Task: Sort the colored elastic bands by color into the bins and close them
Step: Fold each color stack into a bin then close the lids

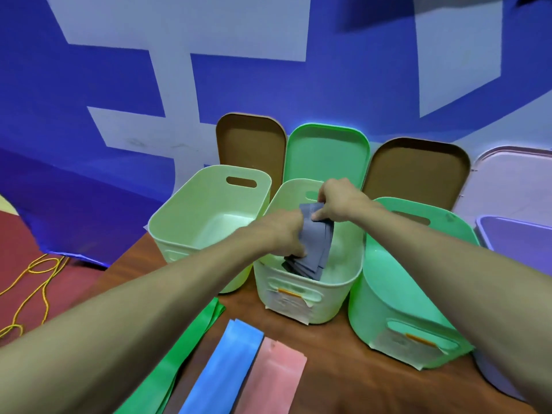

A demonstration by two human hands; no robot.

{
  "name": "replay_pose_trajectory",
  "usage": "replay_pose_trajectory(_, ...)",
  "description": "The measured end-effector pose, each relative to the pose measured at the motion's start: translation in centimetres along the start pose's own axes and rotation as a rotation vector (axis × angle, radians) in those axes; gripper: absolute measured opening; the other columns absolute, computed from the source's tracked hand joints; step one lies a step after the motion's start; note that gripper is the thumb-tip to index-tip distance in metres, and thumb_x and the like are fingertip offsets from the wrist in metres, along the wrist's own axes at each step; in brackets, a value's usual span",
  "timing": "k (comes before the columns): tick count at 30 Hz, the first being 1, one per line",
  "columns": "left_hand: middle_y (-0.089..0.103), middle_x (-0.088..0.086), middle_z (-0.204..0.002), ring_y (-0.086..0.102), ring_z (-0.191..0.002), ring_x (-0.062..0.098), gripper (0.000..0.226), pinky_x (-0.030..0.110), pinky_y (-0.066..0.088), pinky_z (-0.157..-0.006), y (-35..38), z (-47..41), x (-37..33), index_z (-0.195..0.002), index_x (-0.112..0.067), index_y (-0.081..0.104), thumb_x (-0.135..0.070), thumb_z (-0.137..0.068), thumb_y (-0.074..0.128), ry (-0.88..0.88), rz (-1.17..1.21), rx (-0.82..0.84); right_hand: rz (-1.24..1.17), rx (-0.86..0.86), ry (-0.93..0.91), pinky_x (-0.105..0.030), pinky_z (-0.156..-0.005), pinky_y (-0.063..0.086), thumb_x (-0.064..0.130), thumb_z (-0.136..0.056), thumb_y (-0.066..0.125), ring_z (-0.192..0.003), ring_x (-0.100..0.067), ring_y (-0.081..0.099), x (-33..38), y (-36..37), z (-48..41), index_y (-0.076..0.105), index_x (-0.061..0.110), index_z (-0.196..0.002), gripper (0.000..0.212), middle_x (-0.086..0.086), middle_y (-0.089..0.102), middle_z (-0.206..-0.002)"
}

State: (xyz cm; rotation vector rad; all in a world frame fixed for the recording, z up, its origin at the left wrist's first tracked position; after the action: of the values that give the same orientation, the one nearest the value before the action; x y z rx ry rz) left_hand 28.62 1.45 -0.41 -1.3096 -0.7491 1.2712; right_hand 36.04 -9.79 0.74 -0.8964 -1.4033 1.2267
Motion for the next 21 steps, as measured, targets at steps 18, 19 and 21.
replay_pose_trajectory(18, 0.064, -0.002, -0.104, 0.054, -0.094, 0.007, 0.028, 0.020, 0.041, -0.084, -1.1, 13.9, 1.0, -0.112, -0.018, 0.062, -0.012, -0.084, 0.058, 0.210, 0.343, -0.547, 0.021, -0.213, -0.140, -0.037, -0.095, 0.047, 0.010, -0.079, 0.056, -0.111, -0.029, 0.056, 2.5, -2.9, 12.3, 0.067, 0.013, -0.109, 0.033, -0.013, 0.061, -0.117)
replay_pose_trajectory(19, 0.063, -0.002, -0.101, 0.055, -0.092, 0.007, 0.026, 0.019, 0.041, -0.082, -0.7, 15.1, 1.2, -0.110, -0.017, 0.063, -0.011, -0.084, 0.058, 0.214, 0.360, -0.551, -0.021, -0.229, -0.151, -0.035, -0.095, 0.046, 0.009, -0.078, 0.055, -0.112, -0.028, 0.056, 2.9, -2.6, 13.8, 0.067, 0.013, -0.109, 0.033, -0.013, 0.063, -0.116)
replay_pose_trajectory(21, 0.063, -0.004, -0.095, 0.056, -0.087, 0.006, 0.023, 0.010, 0.040, -0.076, 0.6, 17.5, 1.8, -0.105, -0.016, 0.066, -0.008, -0.084, 0.059, 0.209, 0.398, -0.554, -0.074, -0.228, -0.186, -0.032, -0.093, 0.043, 0.007, -0.080, 0.055, -0.109, -0.028, 0.057, 4.1, -1.5, 16.8, 0.068, 0.011, -0.108, 0.032, -0.013, 0.065, -0.112)
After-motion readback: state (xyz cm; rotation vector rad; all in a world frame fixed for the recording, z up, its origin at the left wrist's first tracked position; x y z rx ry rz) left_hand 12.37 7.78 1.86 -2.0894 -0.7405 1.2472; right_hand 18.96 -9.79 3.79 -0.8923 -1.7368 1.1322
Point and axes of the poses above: each hand's wrist, its own z-axis away from the middle knuckle, its own y-axis out of the palm, x = y × z, the point moved 4 cm from there along -z, towards the middle knuckle
